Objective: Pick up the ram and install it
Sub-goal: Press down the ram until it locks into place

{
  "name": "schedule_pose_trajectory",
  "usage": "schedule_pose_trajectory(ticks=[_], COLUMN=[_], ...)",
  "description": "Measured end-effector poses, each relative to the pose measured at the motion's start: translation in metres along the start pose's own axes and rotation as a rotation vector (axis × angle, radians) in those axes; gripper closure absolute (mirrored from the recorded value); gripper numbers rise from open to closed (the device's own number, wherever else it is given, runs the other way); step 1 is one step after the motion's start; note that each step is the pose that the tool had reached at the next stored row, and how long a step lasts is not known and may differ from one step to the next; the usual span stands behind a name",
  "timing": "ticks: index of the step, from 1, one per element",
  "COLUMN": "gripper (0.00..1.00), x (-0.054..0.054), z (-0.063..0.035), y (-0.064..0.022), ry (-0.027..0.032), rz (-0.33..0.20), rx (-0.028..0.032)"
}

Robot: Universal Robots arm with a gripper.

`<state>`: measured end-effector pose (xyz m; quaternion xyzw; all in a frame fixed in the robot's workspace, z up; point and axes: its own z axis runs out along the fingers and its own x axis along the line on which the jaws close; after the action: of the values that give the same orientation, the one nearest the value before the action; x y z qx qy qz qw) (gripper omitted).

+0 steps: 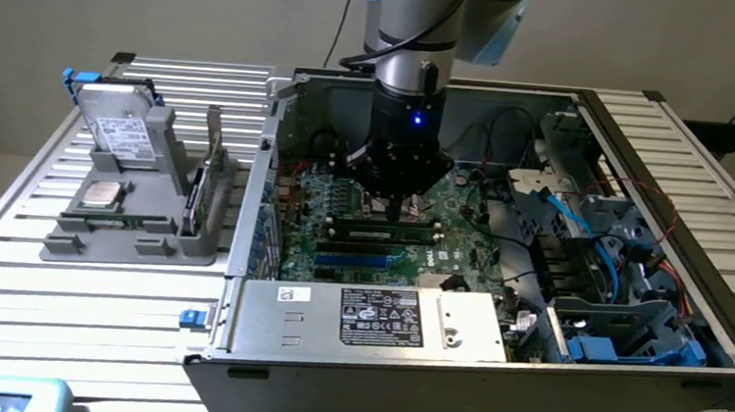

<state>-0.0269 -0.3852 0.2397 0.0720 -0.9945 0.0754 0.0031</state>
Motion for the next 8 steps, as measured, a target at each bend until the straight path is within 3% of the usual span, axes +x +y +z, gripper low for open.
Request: schedule_pose_trajectory(ticks=[5, 8], gripper=[0.89, 0.89], x=[-0.0001, -0.0002], z=[0.0, 0.0], y=[-0.0001, -0.0007], ry=[0.0012, 0.0012], rz=[0.033, 0.034], rx=[0.0063, 0.0065])
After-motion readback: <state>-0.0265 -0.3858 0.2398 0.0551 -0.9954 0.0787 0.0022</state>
